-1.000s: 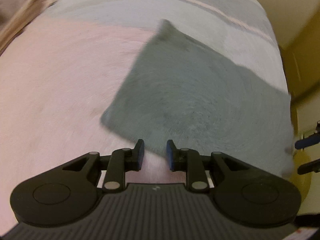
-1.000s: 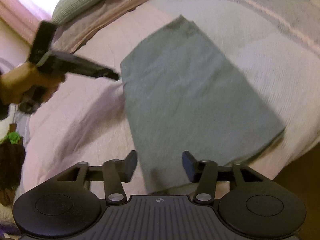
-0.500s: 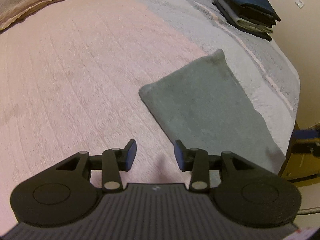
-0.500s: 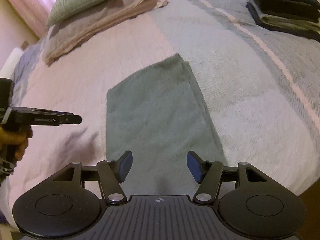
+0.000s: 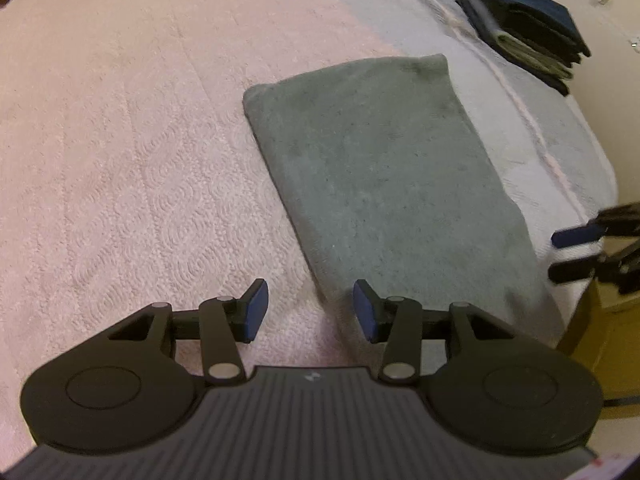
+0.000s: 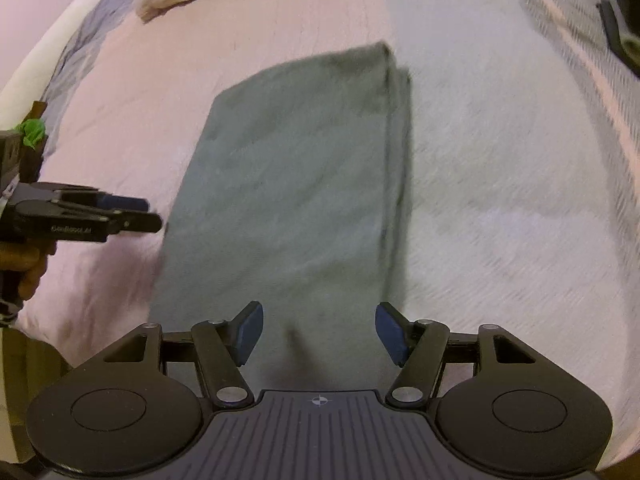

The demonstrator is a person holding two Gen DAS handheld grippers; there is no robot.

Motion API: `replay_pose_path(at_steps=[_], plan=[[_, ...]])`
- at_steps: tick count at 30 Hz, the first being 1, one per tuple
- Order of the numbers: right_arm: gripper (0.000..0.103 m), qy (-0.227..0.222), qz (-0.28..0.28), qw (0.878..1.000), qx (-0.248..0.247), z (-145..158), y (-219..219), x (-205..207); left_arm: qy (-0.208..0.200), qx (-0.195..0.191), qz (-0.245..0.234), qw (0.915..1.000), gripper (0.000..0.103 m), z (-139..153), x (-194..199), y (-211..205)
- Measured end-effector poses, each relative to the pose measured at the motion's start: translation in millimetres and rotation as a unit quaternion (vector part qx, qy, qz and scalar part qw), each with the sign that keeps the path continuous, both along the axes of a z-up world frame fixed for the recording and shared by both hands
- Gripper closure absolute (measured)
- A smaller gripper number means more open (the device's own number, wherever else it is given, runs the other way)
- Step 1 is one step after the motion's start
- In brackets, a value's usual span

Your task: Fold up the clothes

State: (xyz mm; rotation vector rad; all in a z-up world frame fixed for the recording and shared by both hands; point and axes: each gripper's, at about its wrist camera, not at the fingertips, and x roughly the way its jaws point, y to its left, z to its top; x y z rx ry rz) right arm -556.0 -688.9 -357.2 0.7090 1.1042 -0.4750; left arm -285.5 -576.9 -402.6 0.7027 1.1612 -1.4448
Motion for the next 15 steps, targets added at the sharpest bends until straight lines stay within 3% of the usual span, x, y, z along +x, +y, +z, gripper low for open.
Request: replay_pose_path(at_steps=[3,8,15], plan=[[0.043,-0.008,0.0,1.0,-0.011,5.9,-18.2,4.5,0.002,-0.002,0.005,1.0,0.056,6.0,0.2,0.6],[0.042,-0.036,0.009,0.998,-0.042,19.3,-52.7,27.0,0.016,0.002,0.023,0.9996,0.056,2.3,8.5,0.0],[0.041,-0.071,-0.014,0.997,-0.015,-7.1,-110.5,46.3,0.028,-0.018,0.059,0.9977,0.056,-5.3,35.1,-46.5]])
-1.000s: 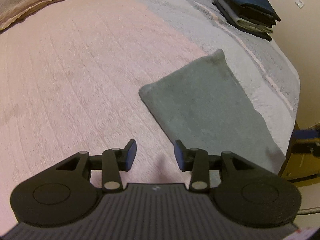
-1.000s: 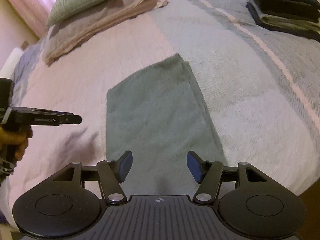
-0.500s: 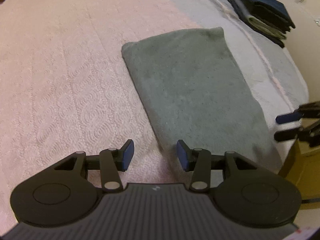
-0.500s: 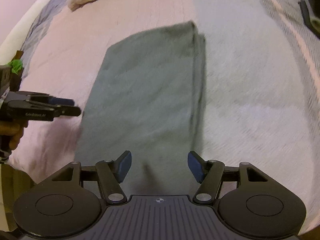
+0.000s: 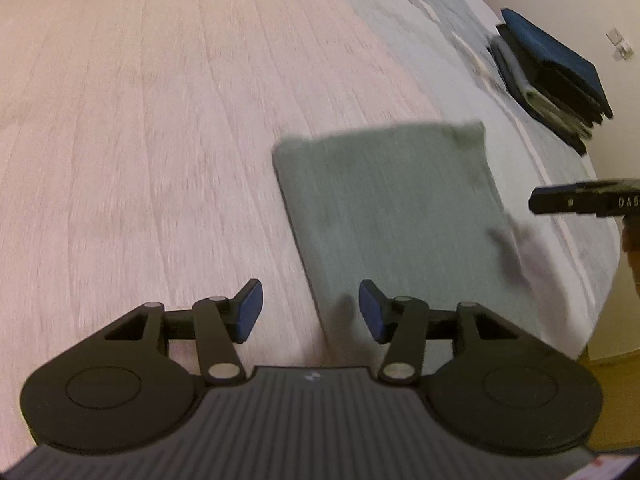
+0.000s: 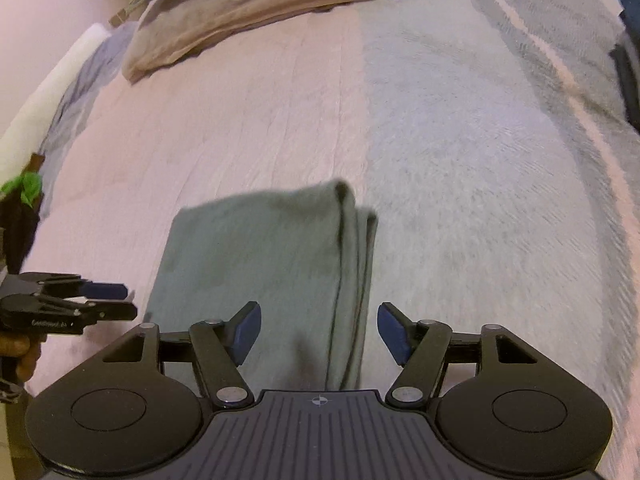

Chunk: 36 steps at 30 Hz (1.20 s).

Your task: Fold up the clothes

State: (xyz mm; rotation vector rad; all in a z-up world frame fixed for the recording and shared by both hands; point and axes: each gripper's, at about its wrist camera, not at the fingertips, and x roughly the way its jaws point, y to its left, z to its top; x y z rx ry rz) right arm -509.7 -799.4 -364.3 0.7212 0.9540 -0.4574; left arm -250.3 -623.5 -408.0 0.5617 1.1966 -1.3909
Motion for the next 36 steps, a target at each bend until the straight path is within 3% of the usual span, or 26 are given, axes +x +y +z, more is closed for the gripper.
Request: replay_pose_path(at_steps=[5,9,16,18,20,21,23,26,31,36], plan=[[0.041,-0.037,0.0,0.998,0.041,-25.2,-47.3,12.9,0.006,-0.007,0.0,1.0,0.056,-10.6,18.6,-52.8],[0.041,-0.049,0.008,0.995,0.083,-48.3,-74.2,21.1,0.024,0.012,-0.012,0.9996,0.055,-29.2,31.7,-86.2],[0.043,-0.07,0.039,0.987,0.139,-60.9,-98.8,21.6,0.063,0.027,-0.038,0.9969,0.052,-46.8,42.5,-99.6],[0.06,-0.068,0.039,0.986,0.147,-62.0,-103.2,20.1,0.076,0.029,-0.036,0.9961,0.053,-47.8,44.9,-99.5],[0.067,-0.069,0.035,0.985,0.155,-62.4,-106.7,17.4,0.089,0.031,-0.041,0.9947,0.062,-46.2,44.4,-101.8],[0.079,-0.071,0.033,0.985,0.157,-62.0,-108.1,15.7,0.094,0.032,-0.048,0.9939,0.065,-46.1,42.2,-103.2],[0.086,-0.071,0.027,0.984,0.16,-59.8,-109.2,15.2,0.085,0.034,-0.051,0.9945,0.068,-43.7,37.1,-105.9],[0.088,-0.071,0.035,0.987,0.141,-50.7,-104.5,15.7,0.071,0.023,-0.049,0.996,0.079,-36.1,36.9,-105.0],[0.09,-0.088,0.062,0.991,0.081,-18.4,-80.9,8.7,0.034,-0.041,-0.078,0.9955,0.084,4.2,26.6,-84.9],[0.09,-0.123,0.089,0.988,-0.003,32.3,-26.9,-27.5,0.002,-0.127,-0.133,0.983,0.086,65.9,2.2,-36.5]])
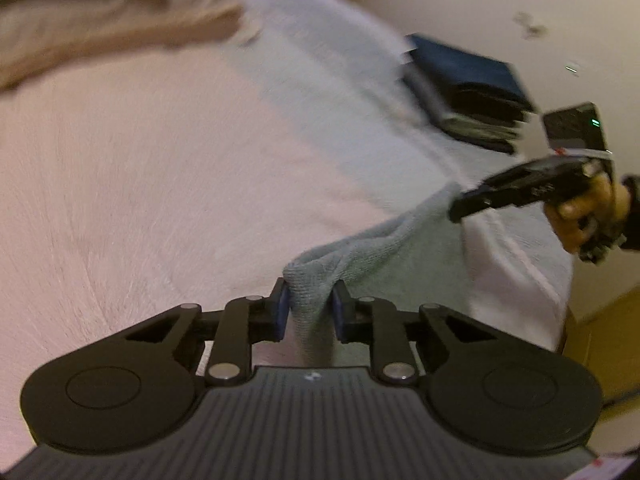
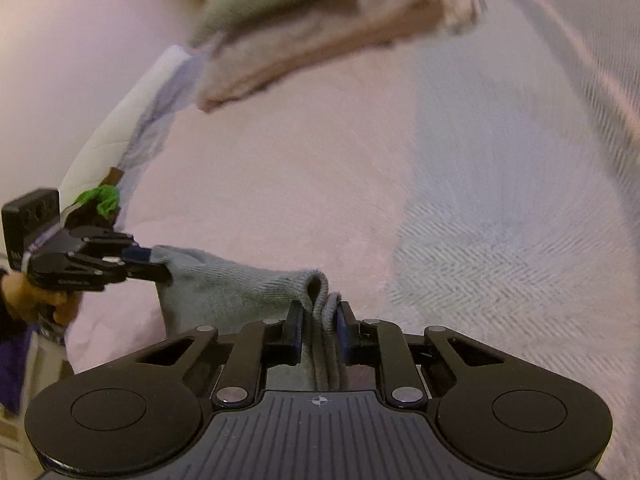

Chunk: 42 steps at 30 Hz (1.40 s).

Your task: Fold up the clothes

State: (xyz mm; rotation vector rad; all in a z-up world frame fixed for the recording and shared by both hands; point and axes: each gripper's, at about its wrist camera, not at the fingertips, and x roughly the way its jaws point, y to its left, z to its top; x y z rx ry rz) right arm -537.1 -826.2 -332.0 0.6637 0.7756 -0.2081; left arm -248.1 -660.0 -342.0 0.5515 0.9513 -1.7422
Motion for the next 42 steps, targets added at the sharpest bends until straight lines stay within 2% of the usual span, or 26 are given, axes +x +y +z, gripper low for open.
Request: replay_pose_path(at_steps=[4,8,12,17,19,20,23,24,27,29,31,33,34,35,36,38,42], plan=[[0.09,-0.012,0.016,0.997,-0.081,31.8,74.9,-47.0,-0.028,-0.051,-0.071,0.9957,0.086,38.4,-31.3,56.9],[0.09,0.008,0.006,0.992,-0.128,29.4,152.9,-89.8,-0.051,-0.094,-0.145,0.9837,0.087,49.2,-69.3,125.0],[0.09,0.046,-0.025,0.989,-0.138,-4.5,213.9,-117.4,-0.108,-0.116,-0.223,0.9617,0.086,20.6,-112.1,188.4],[0.09,0.095,-0.062,0.985,-0.128,-35.9,254.9,-131.9,-0.181,-0.097,-0.279,0.9383,0.086,-37.5,-140.8,230.1],[0.089,0.106,-0.072,0.981,-0.144,-32.7,268.9,-131.7,-0.194,-0.09,-0.283,0.935,0.086,-46.6,-143.7,235.4],[0.086,0.11,-0.073,0.98,-0.151,-28.6,272.3,-128.4,-0.199,-0.089,-0.281,0.9347,0.087,-46.5,-145.1,237.0],[0.068,0.104,-0.069,0.978,-0.167,-15.7,278.1,-121.3,-0.184,-0.076,-0.265,0.9437,0.086,-35.3,-140.5,234.8],[0.062,0.101,-0.064,0.978,-0.173,-12.7,279.6,-117.3,-0.187,-0.08,-0.259,0.9443,0.086,-32.6,-140.4,234.7],[0.059,0.102,-0.036,0.977,-0.185,-11.9,281.9,-98.6,-0.177,-0.079,-0.244,0.9501,0.086,-24.4,-134.7,233.9],[0.059,0.101,-0.027,0.977,-0.187,-14.9,281.9,-92.5,-0.133,-0.062,-0.22,0.9644,0.083,-18.7,-123.0,231.8],[0.059,0.11,-0.038,0.976,-0.183,-20.8,274.8,-83.0,-0.082,-0.027,-0.172,0.9812,0.079,-17.1,-109.4,222.0],[0.058,0.1,-0.07,0.983,-0.139,-27.5,260.9,-84.8,-0.028,0.013,-0.119,0.9924,0.076,-20.9,-99.2,208.3],[0.057,0.097,-0.086,0.984,-0.12,-30.5,253.1,-89.8,-0.002,0.034,-0.09,0.9954,0.074,-24.8,-94.3,201.3],[0.057,0.095,-0.102,0.985,-0.1,-32.5,244.7,-93.6,0.011,0.051,-0.068,0.9963,0.07,-28.5,-90.6,196.7],[0.057,0.092,-0.118,0.986,-0.079,-36.7,236.9,-96.5,0.032,0.073,-0.044,0.9959,0.07,-32.7,-85.2,191.0],[0.057,0.086,-0.141,0.985,-0.049,-42.1,224.1,-100.8,0.068,0.092,-0.005,0.9934,0.069,-38.9,-77.9,183.9],[0.057,0.073,-0.178,0.981,0.04,-64.2,196.4,-106.4,0.123,0.14,0.061,0.9807,0.068,-56.5,-71.3,174.9]])
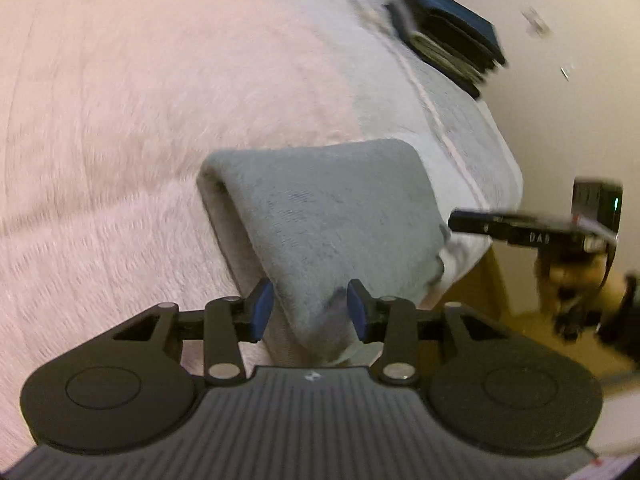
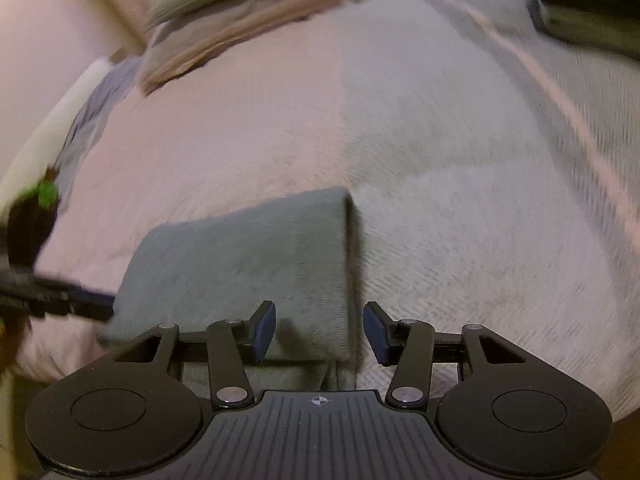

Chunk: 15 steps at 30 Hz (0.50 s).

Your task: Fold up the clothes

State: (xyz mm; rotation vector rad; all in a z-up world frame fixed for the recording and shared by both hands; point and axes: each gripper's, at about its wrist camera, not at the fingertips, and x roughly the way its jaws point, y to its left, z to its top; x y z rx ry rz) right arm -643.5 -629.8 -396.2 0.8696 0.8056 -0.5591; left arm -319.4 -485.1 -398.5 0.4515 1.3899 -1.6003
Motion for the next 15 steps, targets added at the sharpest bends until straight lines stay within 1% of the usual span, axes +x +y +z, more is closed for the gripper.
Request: replay_pose_path(at_steps=[2,4,5,6,7,8,10,12,14,15], plan=[[0.058,-0.01,-0.012,0.999,0.038,-8.8,-10.5,0.4,0.014,0.017,0.021,0.9995,0.068,-8.3,1.5,-1.0],[0.08,-0.007,-0.017,0.998,0.06,-13.2,-16.2,3.2,0.028,0.027,0.038,0.9985,0.068,-12.9,4.3,0.5],[0.083,-0.001,-0.019,0.998,0.062,-11.2,-16.7,3.9,0.03,0.03,0.04,0.9983,0.069,-13.0,4.8,1.4],[0.093,0.004,-0.02,0.998,0.062,-6.6,-17.0,4.1,0.029,0.029,0.036,0.9985,0.073,-12.4,4.8,1.9],[0.096,0.004,-0.021,0.998,0.058,0.7,-16.3,3.4,0.025,0.028,0.03,0.9989,0.077,-10.5,3.8,2.3],[0.103,0.002,-0.021,0.998,0.055,7.4,-15.4,1.3,0.019,0.027,0.028,0.9991,0.084,-8.2,3.2,1.9],[0.103,-0.006,-0.026,0.998,0.05,27.3,-11.2,-4.3,0.015,0.024,0.025,0.9993,0.089,1.5,7.1,5.3],[0.103,-0.006,-0.017,0.999,0.036,46.9,-3.1,-9.2,0.017,0.014,0.018,0.9996,0.09,15.5,6.6,10.2],[0.103,0.004,-0.012,0.999,0.036,48.2,5.4,-9.2,0.014,0.005,0.003,0.9999,0.09,25.1,2.2,18.1],[0.103,0.013,-0.007,0.999,0.04,40.6,9.4,-10.6,0.014,0.009,-0.002,0.9999,0.09,23.0,-0.2,22.8]])
